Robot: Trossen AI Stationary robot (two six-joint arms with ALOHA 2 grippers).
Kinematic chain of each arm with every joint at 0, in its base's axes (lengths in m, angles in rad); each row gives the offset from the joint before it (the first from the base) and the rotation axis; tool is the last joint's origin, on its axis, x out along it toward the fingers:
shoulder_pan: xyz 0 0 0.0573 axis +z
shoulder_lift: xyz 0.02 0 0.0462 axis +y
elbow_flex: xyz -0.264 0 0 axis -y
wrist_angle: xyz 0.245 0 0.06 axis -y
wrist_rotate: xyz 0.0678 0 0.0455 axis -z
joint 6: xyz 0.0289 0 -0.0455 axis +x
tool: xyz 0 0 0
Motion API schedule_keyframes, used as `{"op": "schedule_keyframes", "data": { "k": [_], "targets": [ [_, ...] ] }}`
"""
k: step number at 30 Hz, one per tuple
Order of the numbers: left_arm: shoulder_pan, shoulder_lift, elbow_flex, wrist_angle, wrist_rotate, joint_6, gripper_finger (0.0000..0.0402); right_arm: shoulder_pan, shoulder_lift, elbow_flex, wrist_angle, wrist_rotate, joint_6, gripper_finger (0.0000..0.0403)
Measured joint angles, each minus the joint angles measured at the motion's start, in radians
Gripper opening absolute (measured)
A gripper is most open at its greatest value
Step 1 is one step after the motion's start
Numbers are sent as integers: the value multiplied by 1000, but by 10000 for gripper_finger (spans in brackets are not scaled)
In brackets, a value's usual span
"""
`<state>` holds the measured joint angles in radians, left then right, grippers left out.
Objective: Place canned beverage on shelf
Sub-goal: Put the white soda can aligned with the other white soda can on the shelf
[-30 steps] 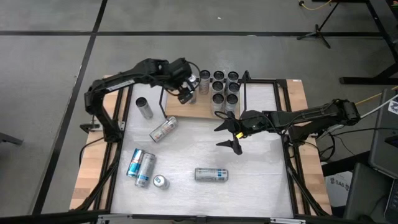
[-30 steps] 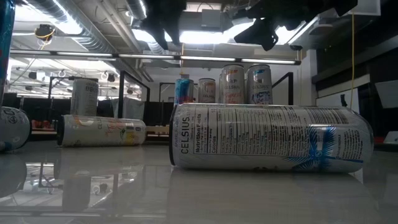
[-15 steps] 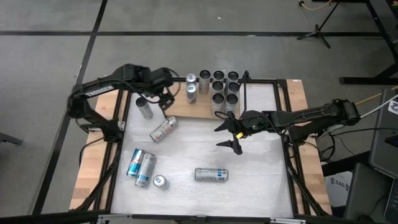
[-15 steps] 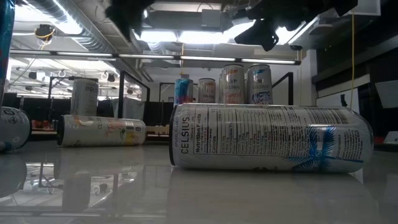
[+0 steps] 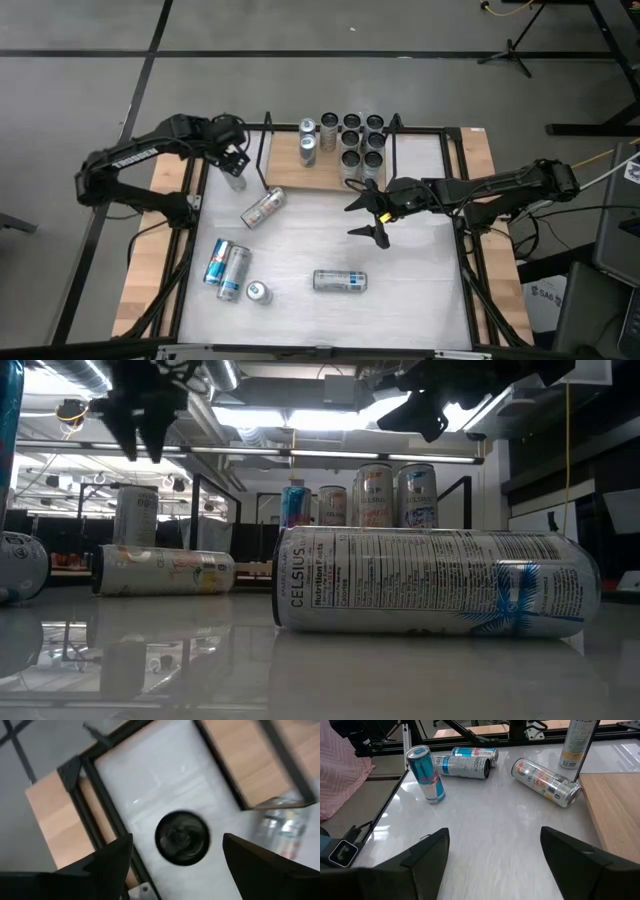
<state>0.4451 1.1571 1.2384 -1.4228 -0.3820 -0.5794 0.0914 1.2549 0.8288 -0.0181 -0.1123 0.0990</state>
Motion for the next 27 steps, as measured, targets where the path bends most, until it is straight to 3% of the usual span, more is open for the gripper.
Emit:
{"op": "schedule_keyframes", "data": {
  "k": [10, 27],
  "targets": [
    [22, -5, -122, 47, 33, -48, 299, 0, 0, 0, 0, 0, 0, 303],
    [40, -5, -127, 112, 51, -49, 299, 0, 0, 0, 0, 0, 0, 303]
  ]
}}
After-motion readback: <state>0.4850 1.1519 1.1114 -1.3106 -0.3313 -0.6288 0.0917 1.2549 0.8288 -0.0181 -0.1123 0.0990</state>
